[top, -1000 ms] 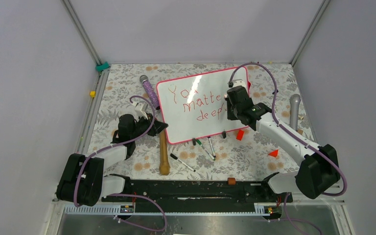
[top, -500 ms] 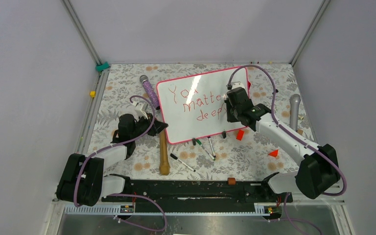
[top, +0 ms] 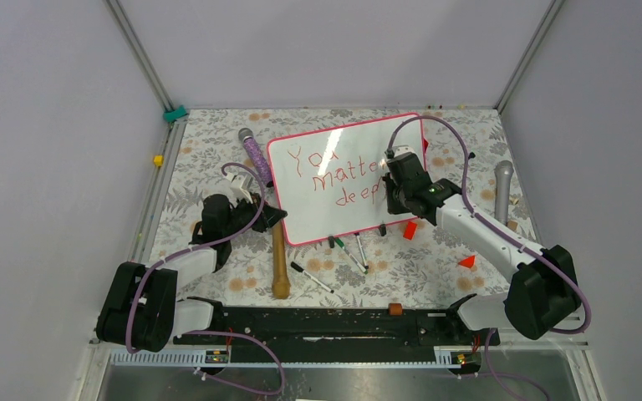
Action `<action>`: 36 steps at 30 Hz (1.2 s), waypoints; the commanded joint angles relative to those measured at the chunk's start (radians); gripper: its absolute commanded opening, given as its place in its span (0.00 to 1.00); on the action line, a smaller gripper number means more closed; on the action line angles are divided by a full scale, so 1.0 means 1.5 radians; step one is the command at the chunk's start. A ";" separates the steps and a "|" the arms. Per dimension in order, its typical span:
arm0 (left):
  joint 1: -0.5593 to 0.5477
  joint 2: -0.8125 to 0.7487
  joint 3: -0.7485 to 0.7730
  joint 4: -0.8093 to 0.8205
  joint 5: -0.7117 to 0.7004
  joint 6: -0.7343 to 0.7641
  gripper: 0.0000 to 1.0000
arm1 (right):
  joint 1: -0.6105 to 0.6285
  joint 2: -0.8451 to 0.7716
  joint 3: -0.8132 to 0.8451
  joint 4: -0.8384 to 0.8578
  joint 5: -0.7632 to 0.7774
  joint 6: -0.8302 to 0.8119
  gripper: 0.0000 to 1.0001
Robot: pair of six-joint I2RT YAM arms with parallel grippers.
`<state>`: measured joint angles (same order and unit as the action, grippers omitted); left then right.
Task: Write a sentence on the whiteboard
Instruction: Write a sentence on the whiteboard, then close the whiteboard marker at the center of the board.
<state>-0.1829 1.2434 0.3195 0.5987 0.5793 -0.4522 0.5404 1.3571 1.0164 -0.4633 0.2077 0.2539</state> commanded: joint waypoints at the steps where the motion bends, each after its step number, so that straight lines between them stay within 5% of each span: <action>1: 0.001 0.001 0.022 0.009 -0.036 0.019 0.00 | -0.003 0.002 -0.010 0.005 -0.023 -0.003 0.00; 15: 0.000 -0.006 0.014 0.020 -0.033 0.018 0.01 | -0.004 -0.064 -0.013 0.000 -0.038 -0.008 0.00; 27: 0.000 -0.092 -0.024 0.015 -0.070 0.005 0.50 | -0.002 -0.235 -0.126 0.133 -0.106 0.030 0.00; 36: 0.002 -0.271 -0.019 -0.253 -0.388 -0.075 0.82 | -0.003 -0.334 -0.190 0.199 -0.127 0.047 0.00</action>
<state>-0.1837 0.9279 0.2680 0.4118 0.2974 -0.4808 0.5404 0.9085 0.7467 -0.2623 0.0441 0.3042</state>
